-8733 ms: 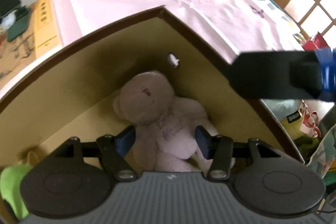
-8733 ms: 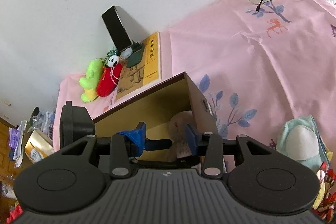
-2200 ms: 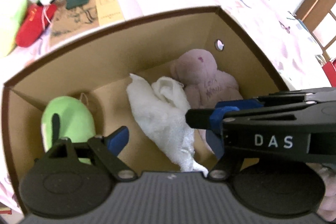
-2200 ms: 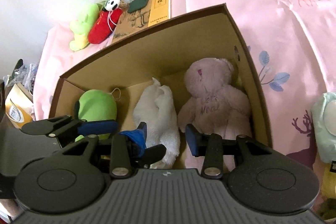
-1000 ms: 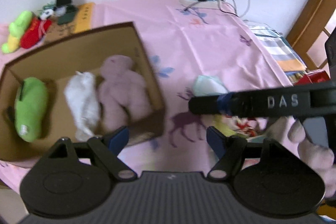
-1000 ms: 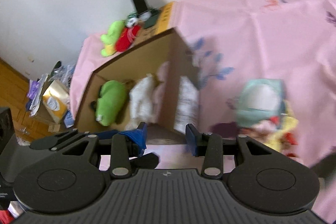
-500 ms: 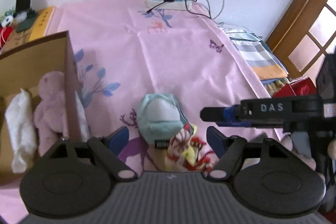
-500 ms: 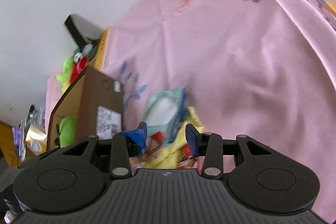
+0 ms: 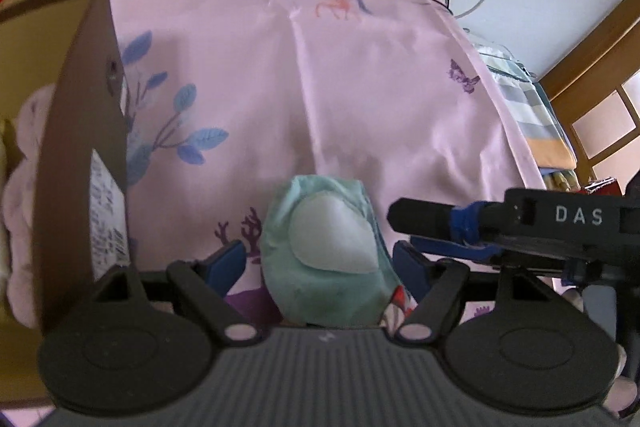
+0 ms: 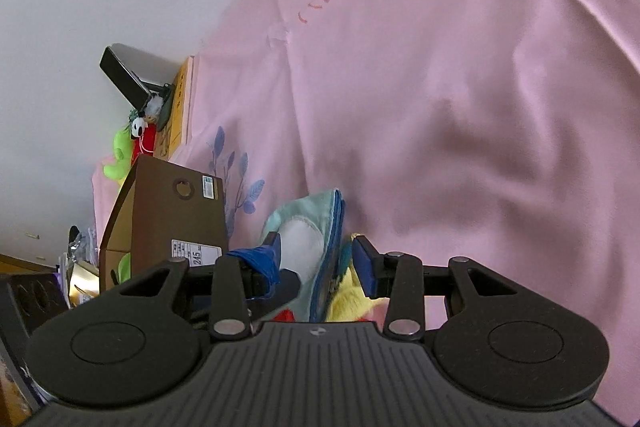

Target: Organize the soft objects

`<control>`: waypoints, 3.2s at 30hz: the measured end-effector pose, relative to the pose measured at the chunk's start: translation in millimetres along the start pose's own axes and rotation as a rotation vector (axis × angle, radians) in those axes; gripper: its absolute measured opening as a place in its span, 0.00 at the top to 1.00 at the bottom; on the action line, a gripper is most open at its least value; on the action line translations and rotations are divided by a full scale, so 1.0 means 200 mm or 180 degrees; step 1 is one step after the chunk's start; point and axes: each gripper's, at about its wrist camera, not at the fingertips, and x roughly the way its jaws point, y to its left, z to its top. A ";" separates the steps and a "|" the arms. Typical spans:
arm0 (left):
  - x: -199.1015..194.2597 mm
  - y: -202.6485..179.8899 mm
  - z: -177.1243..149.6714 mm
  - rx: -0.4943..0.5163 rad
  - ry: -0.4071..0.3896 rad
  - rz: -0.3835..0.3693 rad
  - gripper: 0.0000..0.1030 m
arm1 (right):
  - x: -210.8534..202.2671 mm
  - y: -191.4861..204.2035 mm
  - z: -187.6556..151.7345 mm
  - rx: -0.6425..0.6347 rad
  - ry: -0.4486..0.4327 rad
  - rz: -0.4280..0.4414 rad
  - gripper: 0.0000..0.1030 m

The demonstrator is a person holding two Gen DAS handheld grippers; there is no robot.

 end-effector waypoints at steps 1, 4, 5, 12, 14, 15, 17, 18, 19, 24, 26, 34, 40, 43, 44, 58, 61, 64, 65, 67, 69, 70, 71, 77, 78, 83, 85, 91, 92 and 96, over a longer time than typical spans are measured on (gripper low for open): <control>0.01 0.01 0.00 -0.0013 0.0013 -0.0012 0.30 | 0.02 0.00 0.01 0.0000 0.0025 0.0000 0.77; 0.04 0.01 0.01 -0.0001 0.0033 0.0000 0.47 | 0.07 0.00 0.03 -0.0011 0.0105 -0.0013 0.78; 0.04 0.02 0.01 0.0008 0.0042 -0.0021 0.52 | 0.09 0.00 0.03 -0.0004 0.0135 -0.0004 0.78; 0.07 0.00 0.04 0.0069 0.0002 -0.0146 0.75 | 0.15 0.04 0.04 -0.0101 0.0251 0.0168 0.81; 0.06 -0.01 0.04 0.0128 -0.0045 -0.0142 0.76 | 0.15 0.04 0.05 -0.0083 0.0252 0.0249 0.82; 0.04 -0.03 0.04 0.0167 -0.0080 -0.0144 0.76 | 0.14 0.05 0.05 -0.0104 0.0236 0.0285 0.82; 0.01 -0.06 0.05 0.0287 -0.0168 -0.0111 0.76 | 0.10 0.09 0.06 -0.0213 0.0163 0.0306 0.83; -0.01 -0.08 0.05 0.0351 -0.0219 -0.0090 0.76 | 0.09 0.11 0.06 -0.0263 0.0130 0.0325 0.83; -0.04 -0.10 0.05 0.0428 -0.0296 -0.0072 0.75 | 0.07 0.12 0.06 -0.0310 0.0089 0.0365 0.83; -0.15 -0.17 0.05 0.0755 -0.0628 0.0001 0.75 | -0.05 0.19 0.07 -0.0567 -0.0146 0.0530 0.83; -0.20 -0.19 0.05 0.0838 -0.0736 -0.0024 0.75 | -0.10 0.22 0.06 -0.0672 -0.0265 0.0571 0.83; -0.35 -0.21 0.05 0.0944 -0.0981 -0.0282 0.62 | -0.25 0.37 -0.02 -0.1155 -0.0654 0.0442 0.83; -0.55 -0.19 0.05 0.1031 -0.1263 -0.0447 0.61 | -0.37 0.53 -0.04 -0.1406 -0.0924 0.0567 0.83; -0.60 -0.16 0.07 0.0966 -0.1252 -0.0616 0.61 | -0.38 0.58 -0.05 -0.1483 -0.0987 0.0509 0.83; -0.59 -0.15 0.08 0.0939 -0.1209 -0.0655 0.54 | -0.37 0.57 -0.05 -0.1431 -0.0998 0.0477 0.83; 0.08 -0.21 0.15 0.0755 -0.0327 0.0008 0.43 | -0.09 0.00 0.17 0.0176 -0.0584 -0.0121 0.80; 0.20 -0.19 0.18 0.0622 -0.0190 0.0125 0.43 | -0.03 -0.06 0.20 0.0292 -0.0453 -0.0099 0.80; 0.28 -0.16 0.20 0.0498 -0.0081 0.0188 0.43 | 0.04 -0.08 0.23 0.0309 -0.0377 -0.0116 0.80; 0.31 -0.16 0.21 0.0459 -0.0053 0.0175 0.43 | 0.06 -0.08 0.23 0.0309 -0.0350 -0.0127 0.80; 0.31 -0.16 0.20 0.0437 -0.0080 0.0159 0.47 | 0.10 -0.10 0.25 0.0317 -0.0308 -0.0111 0.80; 0.31 -0.18 0.20 0.0433 -0.0084 0.0100 0.58 | 0.12 -0.11 0.26 0.0368 -0.0273 -0.0071 0.80; 0.31 -0.19 0.21 0.0440 -0.0092 0.0091 0.60 | 0.14 -0.12 0.26 0.0399 -0.0240 -0.0040 0.80; 0.31 -0.19 0.21 0.0440 -0.0097 0.0101 0.66 | 0.16 -0.13 0.26 0.0435 -0.0214 -0.0023 0.82; 0.30 -0.18 0.23 0.0269 -0.0097 -0.0090 0.85 | 0.17 -0.11 0.27 0.0395 -0.0183 0.0132 0.83; 0.28 -0.19 0.24 0.0267 -0.0130 -0.0100 0.85 | 0.16 -0.09 0.27 0.0336 -0.0204 0.0155 0.83; 0.07 -0.24 0.24 0.0264 -0.0409 -0.0285 0.85 | 0.05 0.06 0.28 -0.0069 -0.0363 0.0345 0.84; -0.03 -0.26 0.23 0.0311 -0.0546 -0.0361 0.88 | 0.01 0.15 0.28 -0.0274 -0.0396 0.0507 0.85; -0.17 -0.23 0.22 0.0331 -0.0703 -0.0305 0.88 | -0.12 0.33 0.23 -0.0664 -0.0696 0.0452 0.86; -0.16 -0.21 0.22 0.0306 -0.0652 -0.0281 0.88 | -0.14 0.30 0.23 -0.0584 -0.0730 0.0360 0.86; -0.05 -0.17 0.19 0.0238 -0.0473 -0.0169 0.46 | -0.11 0.14 0.23 -0.0324 -0.0706 -0.0150 0.83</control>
